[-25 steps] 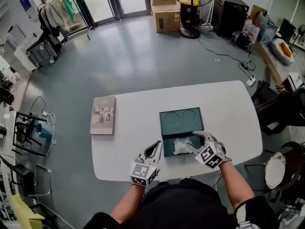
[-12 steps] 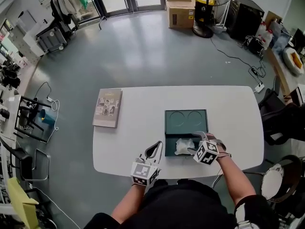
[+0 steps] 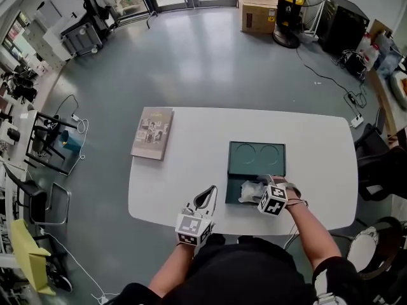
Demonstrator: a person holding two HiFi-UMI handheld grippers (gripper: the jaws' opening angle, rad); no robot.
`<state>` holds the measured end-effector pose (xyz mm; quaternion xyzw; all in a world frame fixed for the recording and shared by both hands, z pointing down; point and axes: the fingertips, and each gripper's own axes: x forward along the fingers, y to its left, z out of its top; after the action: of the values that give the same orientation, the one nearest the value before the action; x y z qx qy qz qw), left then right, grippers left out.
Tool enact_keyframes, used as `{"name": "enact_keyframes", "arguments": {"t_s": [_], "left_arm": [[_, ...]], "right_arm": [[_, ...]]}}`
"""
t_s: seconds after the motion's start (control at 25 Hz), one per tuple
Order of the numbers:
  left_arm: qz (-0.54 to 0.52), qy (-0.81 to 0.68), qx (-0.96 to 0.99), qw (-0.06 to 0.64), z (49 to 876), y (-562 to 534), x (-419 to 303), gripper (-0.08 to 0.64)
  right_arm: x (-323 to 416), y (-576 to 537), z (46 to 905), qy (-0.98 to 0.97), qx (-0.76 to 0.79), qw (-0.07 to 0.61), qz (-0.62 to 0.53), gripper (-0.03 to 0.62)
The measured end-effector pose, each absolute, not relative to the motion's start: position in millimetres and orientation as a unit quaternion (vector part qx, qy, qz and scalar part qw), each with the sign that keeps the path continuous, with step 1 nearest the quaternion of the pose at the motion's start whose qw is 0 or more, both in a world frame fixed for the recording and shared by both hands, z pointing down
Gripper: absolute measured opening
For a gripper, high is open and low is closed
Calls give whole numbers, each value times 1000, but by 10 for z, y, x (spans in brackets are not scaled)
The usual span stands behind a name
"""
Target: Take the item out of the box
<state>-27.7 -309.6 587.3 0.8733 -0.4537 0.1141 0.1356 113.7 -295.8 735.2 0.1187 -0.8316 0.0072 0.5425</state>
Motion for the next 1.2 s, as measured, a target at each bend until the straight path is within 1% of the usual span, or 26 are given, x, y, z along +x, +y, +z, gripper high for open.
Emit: {"name": "enact_keyframes", "arguments": {"t_s": [0.24,0.52,0.72,1.0,1.2], "left_arm": [[115,-464,867,140,5915,-3033,-357,9],[118,-477,860,138,5911,-3020,-460,9],[118,-481,857,140,5879,-3000,-526,9],[117,-476,860,140,5946,-2971,-571,9],[114,-476,861,137,5876,-2998,-576,9]], "right_arm": [[1063,-2906,7454,-829,89,552,5,293],[976,-2845,7665,-813,56,580,-4,264],[928,-2809,7718,-809,44,586,-3,221],[901,-2805,7709,-808,39,588,0,184],[883,-2795,7696,-807,44,589,-5,130]]}}
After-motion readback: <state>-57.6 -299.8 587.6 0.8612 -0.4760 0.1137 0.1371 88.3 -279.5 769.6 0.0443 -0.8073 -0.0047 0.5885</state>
